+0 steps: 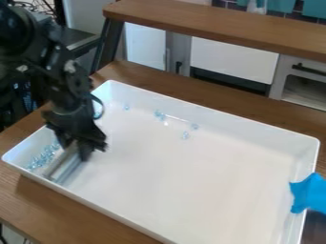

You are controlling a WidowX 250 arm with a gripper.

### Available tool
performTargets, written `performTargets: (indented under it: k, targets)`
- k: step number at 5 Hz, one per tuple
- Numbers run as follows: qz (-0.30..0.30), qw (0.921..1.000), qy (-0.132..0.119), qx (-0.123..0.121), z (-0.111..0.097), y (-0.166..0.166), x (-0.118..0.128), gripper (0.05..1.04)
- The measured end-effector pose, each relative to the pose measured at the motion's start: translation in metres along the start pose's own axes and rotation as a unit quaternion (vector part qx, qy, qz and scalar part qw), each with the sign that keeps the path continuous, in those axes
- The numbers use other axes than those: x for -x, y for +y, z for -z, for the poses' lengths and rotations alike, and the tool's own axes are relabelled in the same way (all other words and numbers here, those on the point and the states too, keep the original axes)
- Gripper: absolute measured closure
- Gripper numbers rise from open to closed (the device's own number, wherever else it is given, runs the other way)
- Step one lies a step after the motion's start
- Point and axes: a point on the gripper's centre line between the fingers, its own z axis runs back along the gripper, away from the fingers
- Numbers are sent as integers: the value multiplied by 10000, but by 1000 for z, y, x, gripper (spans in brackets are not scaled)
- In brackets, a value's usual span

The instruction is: Sweep into pile

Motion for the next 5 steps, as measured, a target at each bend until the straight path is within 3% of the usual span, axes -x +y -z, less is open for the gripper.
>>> performTargets:
  k: [1,2,3,4,5]
  targets:
    - [86,9999,61,-73,1,14,-1,699]
    - [-94,9991,341,252,-2,6,6,699]
    - [-542,9922,626,928,-29,-20,-7,699]
    - [-717,9892,270,1249,-68,-64,-41,699]
    - [-625,9887,163,1350,-93,-109,-60,699]
